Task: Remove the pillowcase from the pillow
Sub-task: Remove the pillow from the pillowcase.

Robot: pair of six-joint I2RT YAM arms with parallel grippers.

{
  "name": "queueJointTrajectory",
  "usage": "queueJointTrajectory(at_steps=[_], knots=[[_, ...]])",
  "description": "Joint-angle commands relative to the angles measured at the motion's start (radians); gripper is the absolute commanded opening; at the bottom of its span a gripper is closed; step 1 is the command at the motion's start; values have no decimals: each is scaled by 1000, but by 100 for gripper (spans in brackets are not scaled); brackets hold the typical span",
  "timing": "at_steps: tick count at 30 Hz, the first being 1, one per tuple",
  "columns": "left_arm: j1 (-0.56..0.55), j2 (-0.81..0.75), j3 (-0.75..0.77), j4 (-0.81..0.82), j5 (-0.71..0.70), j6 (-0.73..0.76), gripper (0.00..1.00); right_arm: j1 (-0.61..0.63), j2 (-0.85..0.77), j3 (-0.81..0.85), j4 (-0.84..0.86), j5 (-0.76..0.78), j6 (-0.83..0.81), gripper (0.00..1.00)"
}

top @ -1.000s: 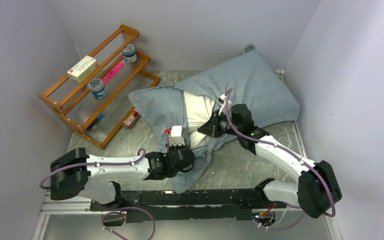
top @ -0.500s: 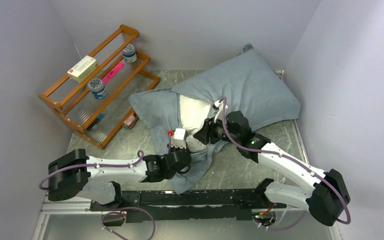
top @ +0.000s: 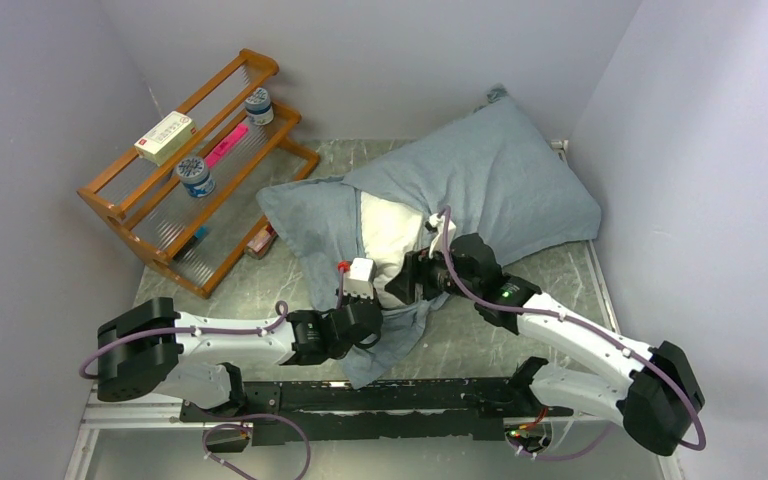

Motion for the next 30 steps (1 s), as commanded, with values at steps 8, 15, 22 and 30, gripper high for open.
queueJointTrajectory(at_steps=[8, 15, 22, 30], knots=[[-4, 4, -16, 16, 48, -2, 5, 34, -108, -71, -156, 96, 80, 78], [-4, -5, -23, 26, 51, 0, 5, 35, -52, -96, -105, 94, 88, 79], [-4, -5, -24, 37, 61, 7, 5, 36, 35, -95, -23, 68, 85, 82], [-4, -12, -29, 49, 70, 12, 5, 37, 143, -92, 105, 35, 93, 82]])
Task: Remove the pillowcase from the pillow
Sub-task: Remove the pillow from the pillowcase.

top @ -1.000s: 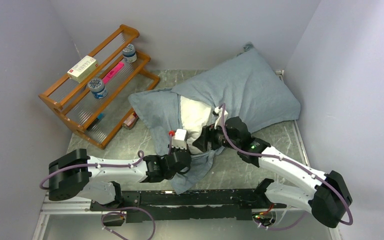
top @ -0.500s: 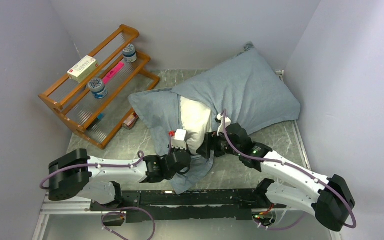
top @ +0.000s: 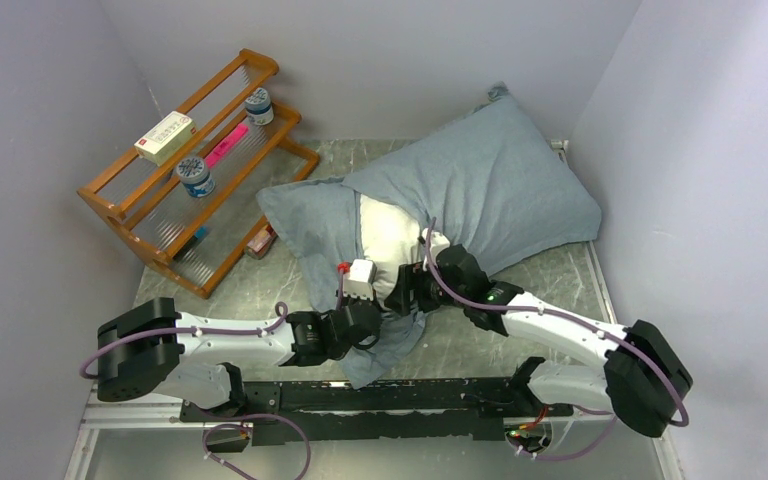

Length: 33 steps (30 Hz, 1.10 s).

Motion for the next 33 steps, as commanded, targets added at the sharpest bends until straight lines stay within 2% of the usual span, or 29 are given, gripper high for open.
queueJointTrajectory(at_steps=[1, 4, 12, 16, 26, 33], knots=[[-4, -13, -12, 22, 53, 12, 5, 2, 60, -5, 109, -33, 7, 80], [-4, -17, -12, 29, 60, 21, 5, 2, 83, 7, 165, -75, 12, 68], [-4, -30, -22, 70, 96, 51, 5, 2, 144, 60, 340, -194, 59, 24], [-6, -49, -32, 88, 115, 65, 5, 2, 176, 109, 382, -201, 51, 0], [-32, -109, -57, 143, 145, 133, 5, 1, 252, 270, 429, -134, -3, 0], [-50, -138, -75, 108, 115, 120, 5, -27, 250, 360, 457, -77, -18, 0]])
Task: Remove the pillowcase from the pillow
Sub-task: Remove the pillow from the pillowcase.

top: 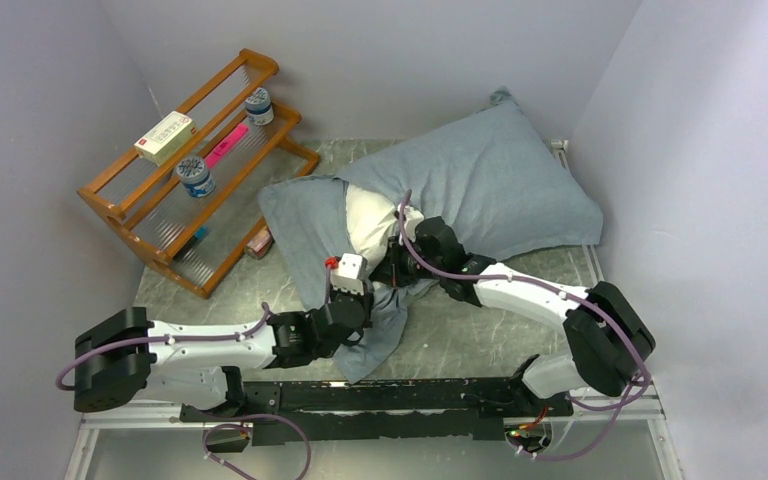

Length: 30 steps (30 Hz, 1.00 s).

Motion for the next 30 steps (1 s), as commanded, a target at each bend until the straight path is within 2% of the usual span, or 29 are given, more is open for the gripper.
queueJointTrajectory(at_steps=[1, 14, 30], knots=[[-62, -22, -25, 10, 138, -21, 5, -21, -24, 156, 315, 48, -4, 0], [-62, 17, -18, -44, 116, -41, 5, -224, -168, 180, 371, 5, 68, 0], [-62, 79, -1, -78, 89, -42, 5, -301, -195, 212, 479, -28, 171, 0]])
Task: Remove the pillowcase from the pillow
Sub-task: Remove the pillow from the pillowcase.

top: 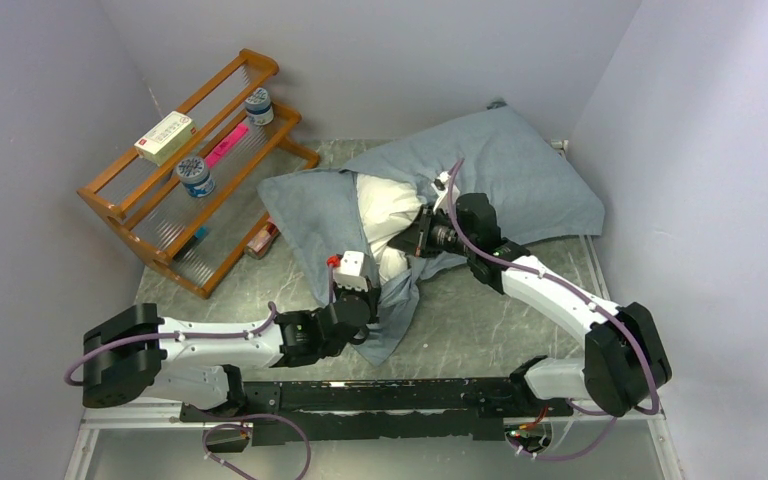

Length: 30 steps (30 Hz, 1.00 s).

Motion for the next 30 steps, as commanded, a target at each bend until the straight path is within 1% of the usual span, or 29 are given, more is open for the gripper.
queueJointTrajectory(at_steps=[1, 12, 15, 20, 24, 28, 30], knots=[[-54, 38, -18, -148, 134, -11, 5, -77, -81, 176, 472, 139, 56, 0], [-54, 43, -21, -220, 50, -21, 5, -118, -97, 197, 503, 142, 103, 0], [-54, 40, -28, -223, 29, -44, 5, -122, -109, 203, 490, 129, 103, 0], [-48, 41, -25, -274, 1, -84, 5, -124, -136, 210, 446, 90, 83, 0], [-2, 44, -24, -266, 46, -96, 5, -124, -167, 205, 386, 52, 63, 0], [104, 49, -34, -232, 162, -98, 5, -124, -199, 199, 325, -9, 37, 0], [146, 52, -29, -232, 194, -97, 5, -124, -222, 177, 295, -36, 28, 0]])
